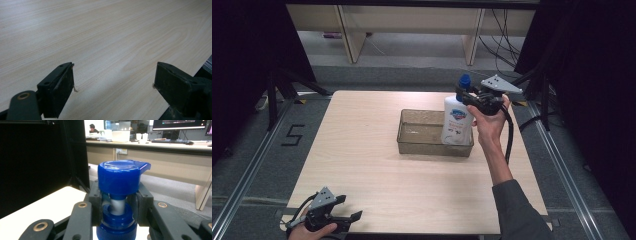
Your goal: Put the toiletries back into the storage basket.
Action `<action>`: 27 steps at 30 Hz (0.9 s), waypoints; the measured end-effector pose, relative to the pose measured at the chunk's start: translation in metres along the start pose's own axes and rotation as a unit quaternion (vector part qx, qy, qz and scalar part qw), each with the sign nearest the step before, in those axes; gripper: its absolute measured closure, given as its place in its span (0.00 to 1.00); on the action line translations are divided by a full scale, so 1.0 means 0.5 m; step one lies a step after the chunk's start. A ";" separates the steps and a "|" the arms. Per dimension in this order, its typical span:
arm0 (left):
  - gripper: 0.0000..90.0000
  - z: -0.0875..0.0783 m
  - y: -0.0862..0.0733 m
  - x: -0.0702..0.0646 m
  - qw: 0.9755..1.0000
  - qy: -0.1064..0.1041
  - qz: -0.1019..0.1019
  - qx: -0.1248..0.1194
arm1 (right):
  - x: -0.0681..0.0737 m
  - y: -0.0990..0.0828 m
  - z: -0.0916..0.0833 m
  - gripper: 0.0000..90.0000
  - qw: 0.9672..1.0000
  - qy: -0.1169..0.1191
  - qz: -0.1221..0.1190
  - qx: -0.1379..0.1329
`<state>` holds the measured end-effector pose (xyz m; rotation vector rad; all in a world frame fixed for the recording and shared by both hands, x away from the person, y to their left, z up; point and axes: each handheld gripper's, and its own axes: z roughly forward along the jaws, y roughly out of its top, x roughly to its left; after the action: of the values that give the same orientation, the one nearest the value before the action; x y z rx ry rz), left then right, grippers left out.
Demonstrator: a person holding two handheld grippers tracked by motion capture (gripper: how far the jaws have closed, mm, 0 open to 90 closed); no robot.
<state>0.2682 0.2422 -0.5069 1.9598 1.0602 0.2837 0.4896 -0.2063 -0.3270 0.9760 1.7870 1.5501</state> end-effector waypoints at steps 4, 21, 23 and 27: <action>0.17 -0.001 0.001 0.001 1.000 -0.001 0.001 0.005 | -0.004 -0.009 0.002 0.73 1.000 0.002 0.004 0.003; 0.17 0.000 0.000 0.000 1.000 -0.002 0.000 0.004 | -0.012 -0.038 0.001 0.73 1.000 0.002 0.013 0.007; 0.17 0.000 0.000 0.000 1.000 -0.002 0.000 0.003 | -0.011 -0.044 0.001 0.73 1.000 -0.001 0.015 0.010; 0.17 -0.001 0.001 0.001 1.000 0.001 0.004 0.006 | -0.013 -0.046 0.000 0.73 1.000 0.002 0.013 0.007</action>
<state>0.2686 0.2428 -0.5065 1.9747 1.0583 0.2829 0.4895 -0.2130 -0.3497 1.0080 1.7977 1.5585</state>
